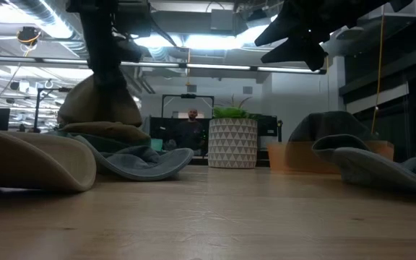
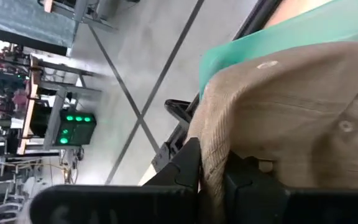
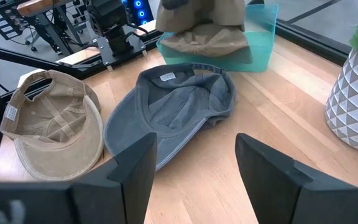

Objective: Pick & Place hat
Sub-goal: Put the top brown cap into the green bin

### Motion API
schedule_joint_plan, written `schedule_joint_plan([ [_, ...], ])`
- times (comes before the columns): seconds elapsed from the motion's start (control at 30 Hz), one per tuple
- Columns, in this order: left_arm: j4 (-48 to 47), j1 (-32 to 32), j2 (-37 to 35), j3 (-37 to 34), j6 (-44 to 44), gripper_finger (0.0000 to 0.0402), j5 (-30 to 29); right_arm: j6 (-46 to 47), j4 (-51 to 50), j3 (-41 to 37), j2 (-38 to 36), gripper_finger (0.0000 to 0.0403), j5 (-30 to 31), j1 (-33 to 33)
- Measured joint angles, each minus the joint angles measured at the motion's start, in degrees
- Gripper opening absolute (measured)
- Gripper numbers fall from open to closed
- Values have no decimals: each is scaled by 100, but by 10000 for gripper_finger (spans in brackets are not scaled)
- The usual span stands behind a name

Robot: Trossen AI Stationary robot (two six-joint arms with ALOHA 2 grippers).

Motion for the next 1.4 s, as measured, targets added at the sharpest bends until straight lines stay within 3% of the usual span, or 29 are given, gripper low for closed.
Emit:
schedule_joint_plan([
  [0.33, 80, -219, 563, 0, -491, 23, 1042, -1, 2, 0, -2, 217, 1, 1],
  [0.6, 379, -296, 834, 0, -780, 20, 2551, 0, 4, 0, -2, 217, 0, -1],
  [0.73, 511, -296, 937, -2, -976, 27, 2877, 0, 4, 0, -2, 217, -7, 0],
  [0.97, 511, -280, 954, -2, -1083, 85, 3131, 2, 4, 0, -2, 217, -344, 0],
  [1.23, 549, -186, 952, -2, -997, 184, 3709, -20, 2, 0, -2, 217, -355, 2],
  [1.4, 505, -105, 718, 28, -925, 218, 4056, -22, 0, 0, -2, 217, -357, 2],
])
